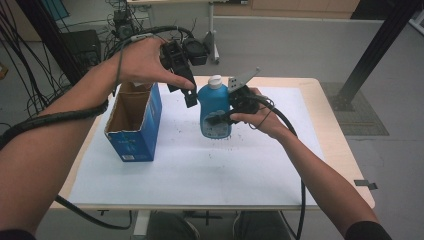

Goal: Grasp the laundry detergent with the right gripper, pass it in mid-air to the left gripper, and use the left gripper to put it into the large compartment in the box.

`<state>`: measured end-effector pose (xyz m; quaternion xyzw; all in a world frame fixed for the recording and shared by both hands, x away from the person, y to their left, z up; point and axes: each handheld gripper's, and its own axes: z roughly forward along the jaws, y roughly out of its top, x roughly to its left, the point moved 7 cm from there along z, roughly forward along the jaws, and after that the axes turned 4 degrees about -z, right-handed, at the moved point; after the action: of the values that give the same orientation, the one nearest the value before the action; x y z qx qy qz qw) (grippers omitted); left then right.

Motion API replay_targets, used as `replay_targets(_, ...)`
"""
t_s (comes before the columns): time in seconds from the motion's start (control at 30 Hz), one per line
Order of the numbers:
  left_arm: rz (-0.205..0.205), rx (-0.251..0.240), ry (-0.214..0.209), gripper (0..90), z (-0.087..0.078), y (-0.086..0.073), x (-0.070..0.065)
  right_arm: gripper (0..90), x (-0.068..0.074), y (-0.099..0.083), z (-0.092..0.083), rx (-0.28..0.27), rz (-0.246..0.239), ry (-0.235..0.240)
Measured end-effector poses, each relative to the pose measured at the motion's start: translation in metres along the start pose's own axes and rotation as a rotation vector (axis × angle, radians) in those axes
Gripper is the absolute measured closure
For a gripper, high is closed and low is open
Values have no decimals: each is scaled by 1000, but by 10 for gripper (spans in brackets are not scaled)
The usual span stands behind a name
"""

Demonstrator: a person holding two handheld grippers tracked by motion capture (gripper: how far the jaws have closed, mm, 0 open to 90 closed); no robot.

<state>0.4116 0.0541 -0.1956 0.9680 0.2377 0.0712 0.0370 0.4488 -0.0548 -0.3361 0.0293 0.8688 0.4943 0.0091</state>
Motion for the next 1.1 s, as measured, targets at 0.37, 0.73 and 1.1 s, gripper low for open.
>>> replay_targets(0.37, 53, 34, -22, 56, 5, 3, -3, 435, 12, 15, 26, 2, -44, 59)
replay_targets(0.73, 99, 47, -52, 55, 7, 4, -7, 435, 27, 30, 36, -29, -99, 97)
replay_targets(1.1, 112, 51, -84, 51, 16, 8, -13, 435, 37, 38, 35, -50, -123, 118)
